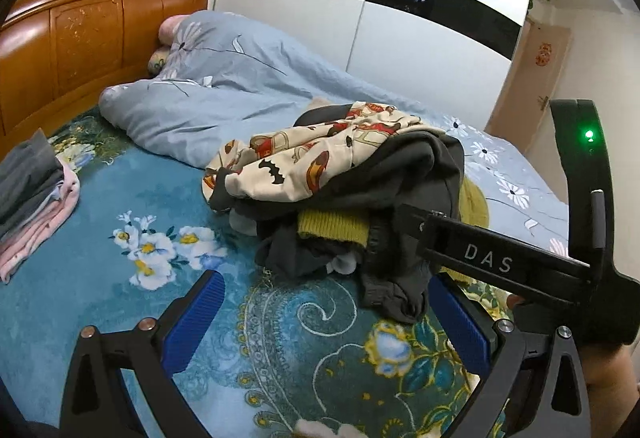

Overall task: Fold clothes
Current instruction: 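Move both grippers toward the clothes pile, right gripper reaching over it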

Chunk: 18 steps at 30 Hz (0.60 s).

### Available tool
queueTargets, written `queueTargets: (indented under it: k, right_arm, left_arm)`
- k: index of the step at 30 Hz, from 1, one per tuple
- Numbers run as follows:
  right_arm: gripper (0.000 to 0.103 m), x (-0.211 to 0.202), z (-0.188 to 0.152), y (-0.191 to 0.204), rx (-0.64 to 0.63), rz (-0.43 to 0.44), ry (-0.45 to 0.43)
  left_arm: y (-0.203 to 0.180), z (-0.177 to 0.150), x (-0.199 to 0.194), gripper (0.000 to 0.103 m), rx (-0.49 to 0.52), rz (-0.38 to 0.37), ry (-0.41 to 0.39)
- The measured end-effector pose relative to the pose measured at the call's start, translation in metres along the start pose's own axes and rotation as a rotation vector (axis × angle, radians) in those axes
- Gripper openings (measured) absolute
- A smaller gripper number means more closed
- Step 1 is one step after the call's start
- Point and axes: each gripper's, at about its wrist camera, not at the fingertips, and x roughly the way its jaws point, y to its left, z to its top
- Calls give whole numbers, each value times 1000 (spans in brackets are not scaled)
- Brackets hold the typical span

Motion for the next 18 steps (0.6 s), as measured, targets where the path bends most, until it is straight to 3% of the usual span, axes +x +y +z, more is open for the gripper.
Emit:
queueTargets:
  k: [12,18]
  right_arm:
    - [95,-10,-2,29,-92,-8,3]
    - [95,-3,30,53,-297,-58,-22]
  left_arm:
    - [19,-2,-15,103,-62,30,-23]
    - [31,-1,-21,103,-97,24,-31]
